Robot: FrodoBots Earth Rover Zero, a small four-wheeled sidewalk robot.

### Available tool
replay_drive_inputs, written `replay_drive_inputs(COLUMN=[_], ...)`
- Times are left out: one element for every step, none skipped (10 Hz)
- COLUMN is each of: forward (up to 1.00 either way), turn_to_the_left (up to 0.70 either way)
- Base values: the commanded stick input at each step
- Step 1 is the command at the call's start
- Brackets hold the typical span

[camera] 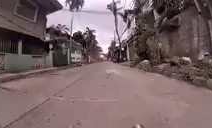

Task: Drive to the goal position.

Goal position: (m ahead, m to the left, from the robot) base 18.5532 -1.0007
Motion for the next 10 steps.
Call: replay_drive_inputs(forward=[1.00,1.00,1.00,1.00,1.00,1.00,1.00,1.00,1.00,1.00], turn_to_the_left=[0.04,0.04,0.04,0.04,0.04,0.04,0.04,0.04,0.04,0.04])
